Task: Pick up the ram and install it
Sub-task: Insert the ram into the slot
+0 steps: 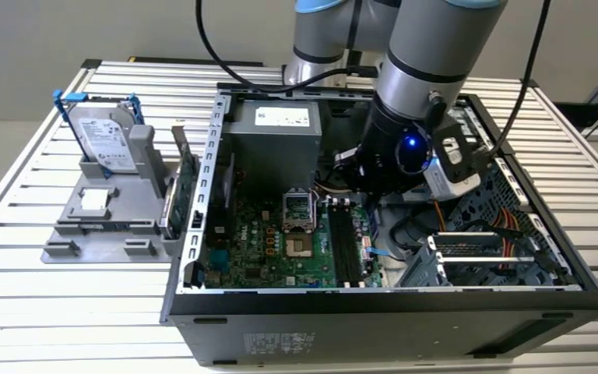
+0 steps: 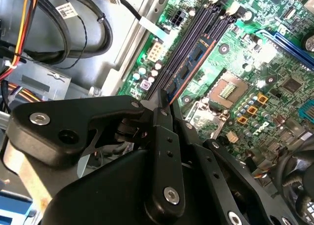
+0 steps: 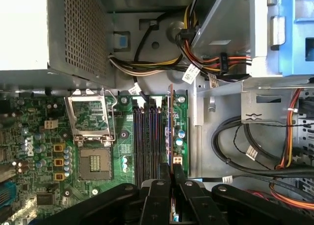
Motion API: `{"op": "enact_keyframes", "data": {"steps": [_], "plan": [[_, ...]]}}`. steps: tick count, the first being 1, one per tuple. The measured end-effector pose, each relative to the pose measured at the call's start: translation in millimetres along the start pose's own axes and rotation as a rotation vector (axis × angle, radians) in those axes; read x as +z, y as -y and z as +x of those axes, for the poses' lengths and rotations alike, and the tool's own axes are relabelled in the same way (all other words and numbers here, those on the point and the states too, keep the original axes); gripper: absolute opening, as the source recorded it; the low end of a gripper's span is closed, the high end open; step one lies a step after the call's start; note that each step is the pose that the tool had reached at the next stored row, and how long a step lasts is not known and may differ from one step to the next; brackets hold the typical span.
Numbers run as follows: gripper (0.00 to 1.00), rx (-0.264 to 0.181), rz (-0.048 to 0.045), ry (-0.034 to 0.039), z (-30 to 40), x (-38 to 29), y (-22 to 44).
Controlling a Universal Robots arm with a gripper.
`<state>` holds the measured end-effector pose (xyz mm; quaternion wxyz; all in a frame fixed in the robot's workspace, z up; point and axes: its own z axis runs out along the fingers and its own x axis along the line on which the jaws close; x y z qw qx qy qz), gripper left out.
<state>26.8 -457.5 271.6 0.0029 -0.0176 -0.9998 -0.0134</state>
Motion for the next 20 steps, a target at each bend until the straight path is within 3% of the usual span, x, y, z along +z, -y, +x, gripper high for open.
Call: {"op": "enact_keyframes", "data": {"steps": [10, 20], "plan": [[0.0, 0.0, 0.0, 0.0, -0.1, 9.1, 0.3], [0.0, 0.0, 0.0, 0.0, 1.8, 13.5, 0.7]]}}
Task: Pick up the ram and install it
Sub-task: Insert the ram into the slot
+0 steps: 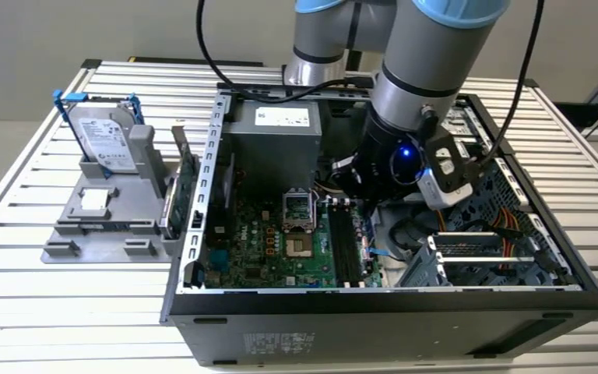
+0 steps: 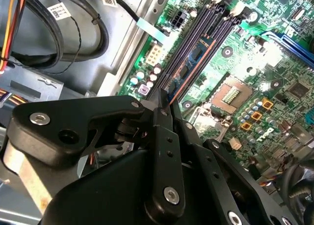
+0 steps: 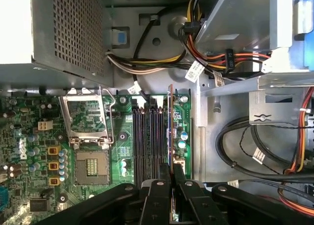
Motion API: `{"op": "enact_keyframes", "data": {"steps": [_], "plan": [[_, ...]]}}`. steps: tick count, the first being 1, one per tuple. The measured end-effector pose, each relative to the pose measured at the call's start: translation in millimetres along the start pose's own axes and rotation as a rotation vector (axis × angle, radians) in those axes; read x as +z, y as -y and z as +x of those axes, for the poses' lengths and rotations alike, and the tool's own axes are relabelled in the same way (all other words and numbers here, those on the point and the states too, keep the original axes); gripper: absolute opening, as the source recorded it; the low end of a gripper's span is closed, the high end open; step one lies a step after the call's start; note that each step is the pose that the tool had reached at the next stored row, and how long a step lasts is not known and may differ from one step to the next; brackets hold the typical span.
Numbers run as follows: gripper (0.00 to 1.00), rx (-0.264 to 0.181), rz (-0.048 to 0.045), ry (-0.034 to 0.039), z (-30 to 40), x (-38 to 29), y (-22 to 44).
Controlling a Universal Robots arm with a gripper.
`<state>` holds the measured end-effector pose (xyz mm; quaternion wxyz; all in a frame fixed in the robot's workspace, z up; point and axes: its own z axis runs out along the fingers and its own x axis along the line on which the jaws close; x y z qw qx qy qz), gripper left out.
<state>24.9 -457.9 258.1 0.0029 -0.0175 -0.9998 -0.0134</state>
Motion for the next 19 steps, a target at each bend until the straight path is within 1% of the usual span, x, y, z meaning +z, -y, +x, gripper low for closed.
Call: {"op": "enact_keyframes", "data": {"steps": [11, 19], "plan": [[0.0, 0.0, -0.0001, 0.0, 2.5, 5.1, 0.8], [0.0, 0.0, 0.0, 0.0, 3.6, 9.2, 2.7]]}}
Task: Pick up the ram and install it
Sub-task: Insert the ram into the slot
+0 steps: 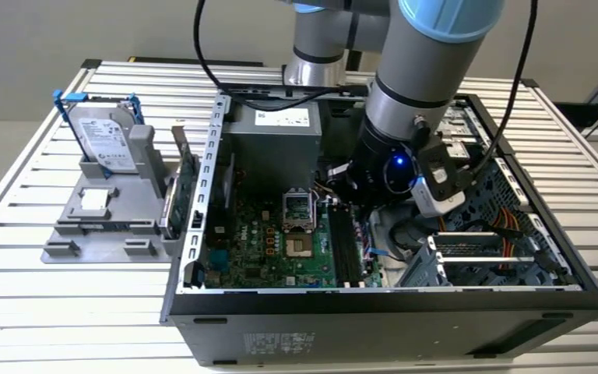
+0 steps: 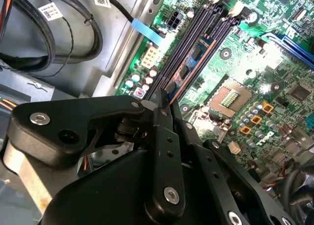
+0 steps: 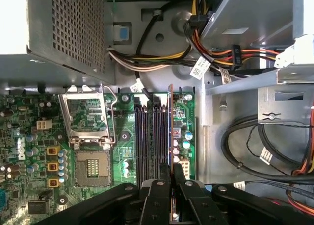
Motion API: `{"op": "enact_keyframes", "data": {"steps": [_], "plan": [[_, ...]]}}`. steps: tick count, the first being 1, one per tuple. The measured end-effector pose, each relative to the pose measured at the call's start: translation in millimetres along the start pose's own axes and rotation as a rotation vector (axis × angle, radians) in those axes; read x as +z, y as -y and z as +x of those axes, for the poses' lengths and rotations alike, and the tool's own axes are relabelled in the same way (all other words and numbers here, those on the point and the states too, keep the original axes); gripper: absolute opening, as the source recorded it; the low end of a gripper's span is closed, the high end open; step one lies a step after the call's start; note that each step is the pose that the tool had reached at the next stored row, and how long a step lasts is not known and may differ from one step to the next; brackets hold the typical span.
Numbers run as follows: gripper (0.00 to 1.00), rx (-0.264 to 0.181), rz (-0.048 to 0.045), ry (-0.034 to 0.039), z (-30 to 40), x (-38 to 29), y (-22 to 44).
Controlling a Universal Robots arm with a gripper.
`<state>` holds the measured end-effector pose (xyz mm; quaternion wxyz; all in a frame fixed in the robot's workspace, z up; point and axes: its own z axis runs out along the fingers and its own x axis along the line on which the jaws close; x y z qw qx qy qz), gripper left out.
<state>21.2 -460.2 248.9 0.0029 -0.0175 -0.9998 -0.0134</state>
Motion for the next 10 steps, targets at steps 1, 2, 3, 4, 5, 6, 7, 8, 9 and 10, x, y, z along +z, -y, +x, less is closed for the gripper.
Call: {"op": "enact_keyframes", "data": {"steps": [1, 2, 3, 4, 5, 6, 7, 8, 9, 10], "plan": [[0.0, 0.0, 0.0001, 0.0, 0.1, 0.7, 0.4], [0.0, 0.0, 0.0, 0.0, 0.1, 1.5, 0.9], [0.0, 0.0, 0.0, 0.0, 0.1, 2.2, 1.3], [0.0, 0.0, 0.0, 0.0, 0.1, 2.7, 1.7], [0.0, 0.0, 0.0001, 0.0, 0.1, 3.1, 2.1], [0.0, 0.0, 0.0001, 0.0, 0.2, 3.4, 2.5], [0.0, 0.0, 0.0, 0.0, 0.2, 3.8, 2.8], [0.0, 0.0, 0.0001, 0.0, 0.3, 4.1, 3.2], [0.0, 0.0, 0.0001, 0.0, 0.4, 4.3, 3.7], [0.0, 0.0, 0.0, 0.0, 0.4, 4.7, 4.0]]}}
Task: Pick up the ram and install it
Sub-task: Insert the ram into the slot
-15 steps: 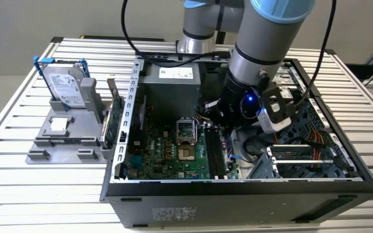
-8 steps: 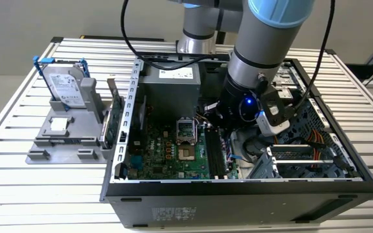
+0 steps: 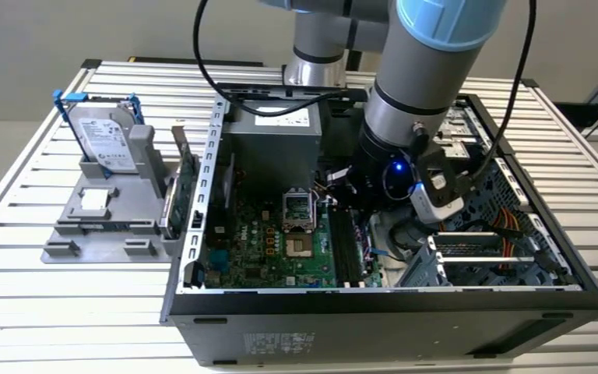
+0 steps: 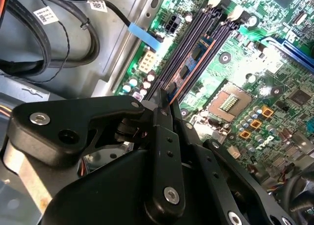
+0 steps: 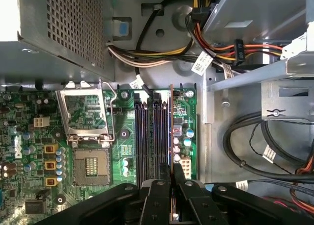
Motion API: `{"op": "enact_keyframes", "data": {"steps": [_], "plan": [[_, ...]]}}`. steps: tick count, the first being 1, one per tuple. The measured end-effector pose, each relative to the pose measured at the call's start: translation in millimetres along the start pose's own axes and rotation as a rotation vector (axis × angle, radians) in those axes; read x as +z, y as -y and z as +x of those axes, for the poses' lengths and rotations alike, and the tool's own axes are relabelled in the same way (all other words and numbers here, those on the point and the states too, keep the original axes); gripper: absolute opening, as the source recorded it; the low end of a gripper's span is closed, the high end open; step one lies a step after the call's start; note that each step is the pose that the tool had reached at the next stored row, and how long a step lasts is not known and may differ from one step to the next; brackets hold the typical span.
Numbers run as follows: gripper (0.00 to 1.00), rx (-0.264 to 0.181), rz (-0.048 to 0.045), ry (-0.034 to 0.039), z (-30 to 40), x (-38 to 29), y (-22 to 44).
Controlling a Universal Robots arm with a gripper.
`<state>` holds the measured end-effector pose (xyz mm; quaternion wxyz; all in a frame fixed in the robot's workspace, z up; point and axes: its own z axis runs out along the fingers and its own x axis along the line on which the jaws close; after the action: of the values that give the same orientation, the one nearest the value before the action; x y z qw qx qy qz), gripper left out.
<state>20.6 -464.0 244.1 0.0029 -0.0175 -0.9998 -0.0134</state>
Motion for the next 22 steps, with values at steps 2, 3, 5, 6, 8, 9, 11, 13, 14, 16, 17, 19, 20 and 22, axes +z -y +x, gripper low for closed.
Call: {"op": "enact_keyframes", "data": {"steps": [2, 3, 5, 6, 8, 9, 11, 13, 14, 16, 17, 19, 20, 22], "plan": [[0.0, 0.0, -0.0002, 0.0, 0.1, 1.0, 0.6], [0.0, 0.0, 0.0, 0.0, 0.2, 1.3, 1.0], [0.0, 0.0, 0.0002, 0.0, 0.2, 2.1, 1.5], [0.0, 0.0, 0.0002, -0.0001, 0.3, 2.4, 1.7], [0.0, 0.0, 0.0006, 0.0, 0.2, 3.1, 2.3], [0.0, 0.0, 0.0007, 0.0, 0.2, 3.5, 2.5], [0.0, 0.0, 0.0013, 0.0, 0.2, 4.5, 2.8], [0.0, 0.0, 0.0016, 0.0, 0.2, 5.2, 3.2], [0.0, 0.0, 0.0017, 0.0, 0.2, 5.2, 3.5], [0.0, 0.0, 0.0014, 0.0001, 0.1, 5.8, 4.0], [0.0, 0.0, 0.0015, 0.0001, 0.1, 6.4, 4.2], [0.0, 0.0, 0.0014, 0.0001, 0.1, 7.6, 4.4], [0.0, 0.0, 0.0015, 0.0001, 0.1, 8.4, 4.5], [0.0, 0.0, 0.0016, 0.0, 0.1, 10.5, 4.6]]}}
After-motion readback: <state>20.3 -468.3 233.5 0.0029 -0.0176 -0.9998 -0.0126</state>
